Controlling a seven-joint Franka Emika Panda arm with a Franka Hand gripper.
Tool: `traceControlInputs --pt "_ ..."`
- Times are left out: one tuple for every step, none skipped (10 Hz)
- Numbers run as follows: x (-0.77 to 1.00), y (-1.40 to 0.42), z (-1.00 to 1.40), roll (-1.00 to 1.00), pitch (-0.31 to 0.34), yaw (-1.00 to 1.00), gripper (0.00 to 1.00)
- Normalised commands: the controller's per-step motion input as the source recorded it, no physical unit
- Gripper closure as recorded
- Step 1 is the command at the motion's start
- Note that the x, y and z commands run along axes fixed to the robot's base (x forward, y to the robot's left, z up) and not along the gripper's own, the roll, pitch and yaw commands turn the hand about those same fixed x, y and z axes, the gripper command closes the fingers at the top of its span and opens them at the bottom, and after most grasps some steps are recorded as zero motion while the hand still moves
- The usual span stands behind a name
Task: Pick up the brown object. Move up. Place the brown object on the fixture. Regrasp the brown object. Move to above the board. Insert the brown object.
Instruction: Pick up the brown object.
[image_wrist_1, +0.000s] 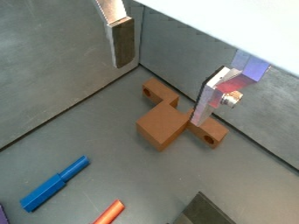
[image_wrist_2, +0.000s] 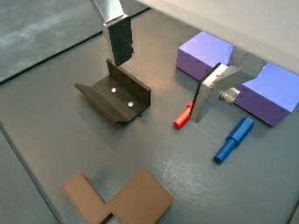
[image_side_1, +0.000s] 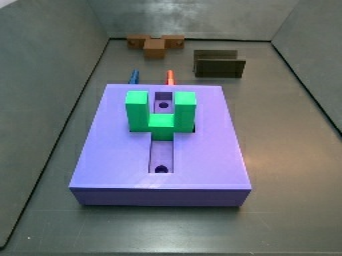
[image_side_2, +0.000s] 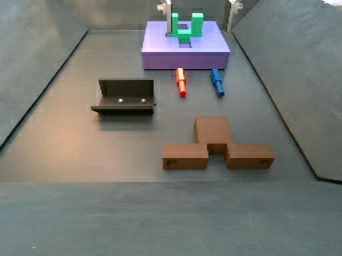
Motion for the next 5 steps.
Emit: traceControlInputs --pt "-0.07 0.09 -0.31 0.0 -0.019 -0.06 0.0" --pt "-0.15 0.25 -0.87 0.16 -0.077 -0.09 0.0" --pt "-0.18 0.32 -0.91 0.16 -0.083 -0.04 0.0" --pt "-0.19 0.32 -0.88 0.07 -0.093 -0.06 0.0" --pt "-0.16 0.23 -0.88 0.0 -0.11 -0.05 0.0"
